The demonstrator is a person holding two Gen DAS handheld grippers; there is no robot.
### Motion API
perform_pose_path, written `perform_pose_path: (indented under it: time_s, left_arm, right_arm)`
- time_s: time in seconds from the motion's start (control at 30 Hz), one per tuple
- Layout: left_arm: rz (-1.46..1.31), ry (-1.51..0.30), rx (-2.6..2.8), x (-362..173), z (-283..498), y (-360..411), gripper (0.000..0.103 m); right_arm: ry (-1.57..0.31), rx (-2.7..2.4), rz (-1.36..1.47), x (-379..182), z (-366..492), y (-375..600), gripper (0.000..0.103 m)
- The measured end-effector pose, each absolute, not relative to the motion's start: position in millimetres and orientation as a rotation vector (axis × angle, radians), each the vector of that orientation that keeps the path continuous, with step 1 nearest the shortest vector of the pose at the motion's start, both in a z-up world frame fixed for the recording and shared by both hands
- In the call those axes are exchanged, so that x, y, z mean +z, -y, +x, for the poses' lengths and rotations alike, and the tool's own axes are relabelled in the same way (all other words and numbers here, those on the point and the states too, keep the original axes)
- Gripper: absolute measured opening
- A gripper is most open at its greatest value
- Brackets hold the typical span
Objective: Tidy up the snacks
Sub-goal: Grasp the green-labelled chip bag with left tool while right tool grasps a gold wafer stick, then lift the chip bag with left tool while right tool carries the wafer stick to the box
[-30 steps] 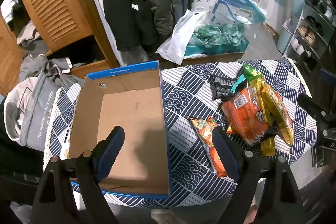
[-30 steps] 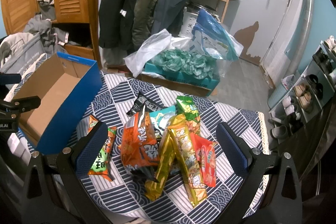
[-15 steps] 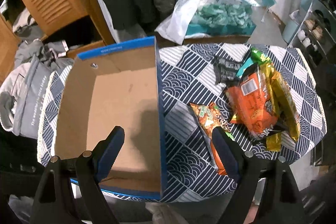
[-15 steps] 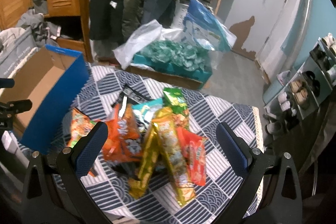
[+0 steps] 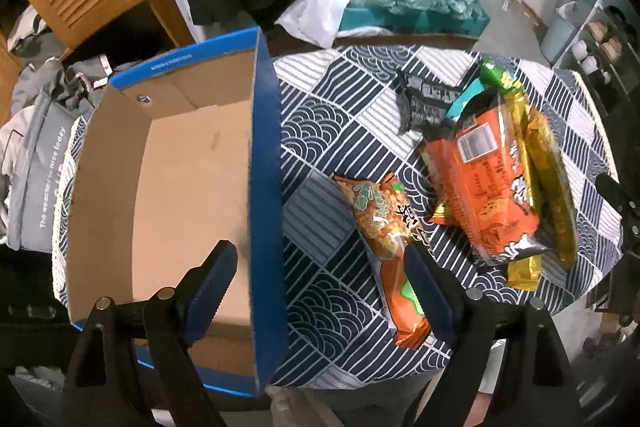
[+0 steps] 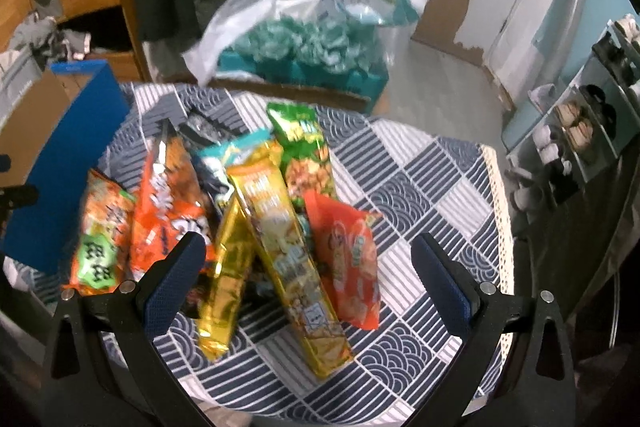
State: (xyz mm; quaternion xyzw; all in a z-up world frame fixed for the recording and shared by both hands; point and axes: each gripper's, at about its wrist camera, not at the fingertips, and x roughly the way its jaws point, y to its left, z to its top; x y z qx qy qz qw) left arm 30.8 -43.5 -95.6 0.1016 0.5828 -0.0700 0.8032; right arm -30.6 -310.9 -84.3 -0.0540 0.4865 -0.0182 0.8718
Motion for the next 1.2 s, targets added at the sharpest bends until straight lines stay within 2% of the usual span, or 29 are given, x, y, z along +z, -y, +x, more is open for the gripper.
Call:
perform_pose_path:
  time_s: [0.23, 0.43, 0.67, 0.87, 0.97, 1.03, 1.1, 1.2]
  left_arm:
    - [0.241, -1.281, -0.125, -122, 40, 56, 0.087]
    - [0.278, -1.313, -0.128, -142, 44, 71, 0.087]
    - [0.289, -1.370, -0.151, -162, 46, 88, 0.087]
    - [0.299, -1.397, -0.165, -177, 48, 97, 0.087]
    - [0.306, -1.408, -0.170, -185, 51, 102, 0.087]
    - [0.313, -1.415, -0.178, -191, 53, 105, 0.087]
    - [0.312, -1.426, -0.195, -196, 55, 107, 0.087]
    - [0.294, -1.435, -0.227, -201, 55, 110, 0.069]
  right_arm:
    - [-1.075, -0.020, -0.109, -110, -22, 316, 0.099]
    - [-1.120, -0.014, -0.137, -134, -15, 318, 0.091]
    - [-1.168, 0.010, -0.162, -157, -12, 318, 0.086]
    - [-1.206, 0.047, -0.194, -175, -10, 310, 0.074]
    - [-1.226, 0.059, -0.216, -185, -10, 307, 0.060]
    - [-1.239, 0.075, -0.209, -188, -9, 308, 0.044]
    - [-1.243, 0.084, -0.198, -189, -9, 308, 0.044]
    - [-1.234, 0.083, -0.193, -186, -11, 310, 0.040]
